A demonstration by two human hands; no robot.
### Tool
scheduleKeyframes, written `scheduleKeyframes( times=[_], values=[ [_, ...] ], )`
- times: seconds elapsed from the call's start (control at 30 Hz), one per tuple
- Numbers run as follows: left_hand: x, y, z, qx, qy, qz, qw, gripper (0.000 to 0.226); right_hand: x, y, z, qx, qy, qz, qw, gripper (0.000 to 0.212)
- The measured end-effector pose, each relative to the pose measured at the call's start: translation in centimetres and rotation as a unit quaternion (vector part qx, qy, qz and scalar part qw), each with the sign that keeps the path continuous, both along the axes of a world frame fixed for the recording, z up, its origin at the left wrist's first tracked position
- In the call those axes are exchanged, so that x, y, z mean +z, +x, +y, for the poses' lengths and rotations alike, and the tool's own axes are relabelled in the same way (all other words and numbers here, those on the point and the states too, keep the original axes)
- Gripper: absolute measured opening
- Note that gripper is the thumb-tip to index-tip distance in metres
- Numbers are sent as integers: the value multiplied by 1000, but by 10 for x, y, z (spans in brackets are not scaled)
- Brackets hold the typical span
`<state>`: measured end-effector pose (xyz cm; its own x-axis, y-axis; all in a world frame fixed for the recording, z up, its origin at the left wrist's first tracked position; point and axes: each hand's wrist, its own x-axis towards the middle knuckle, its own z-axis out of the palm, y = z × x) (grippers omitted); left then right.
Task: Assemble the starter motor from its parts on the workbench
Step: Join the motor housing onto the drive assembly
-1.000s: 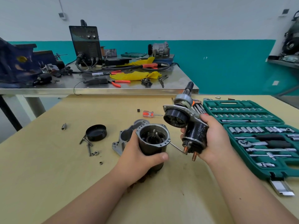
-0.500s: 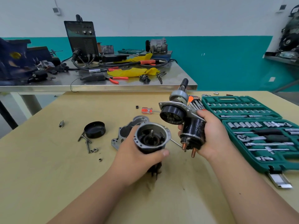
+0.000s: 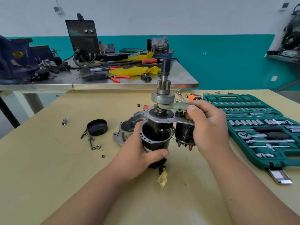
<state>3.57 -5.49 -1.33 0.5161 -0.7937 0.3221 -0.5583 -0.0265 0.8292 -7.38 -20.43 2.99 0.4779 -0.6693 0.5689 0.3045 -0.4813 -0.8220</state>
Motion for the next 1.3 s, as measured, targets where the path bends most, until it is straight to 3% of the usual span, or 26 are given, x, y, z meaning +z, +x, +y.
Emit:
scheduleKeyframes(
  times=[0.27, 0.5, 1.0, 1.3],
  values=[
    [-7, -4, -2, 29, -28, -10, 999, 84, 2, -4, 12, 34, -90, -18, 995, 18],
    [-5, -5, 0, 54, -12, -28, 998, 69, -2, -1, 7, 38, -85, 23, 995, 24],
    [-10, -14, -3, 118, -59, -13, 991, 73, -10, 3, 14, 47, -94, 24, 994, 21],
    [-6, -8, -3, 53, -38, -40, 997, 69, -8, -4, -7, 86, -133, 51, 986, 25]
  ],
)
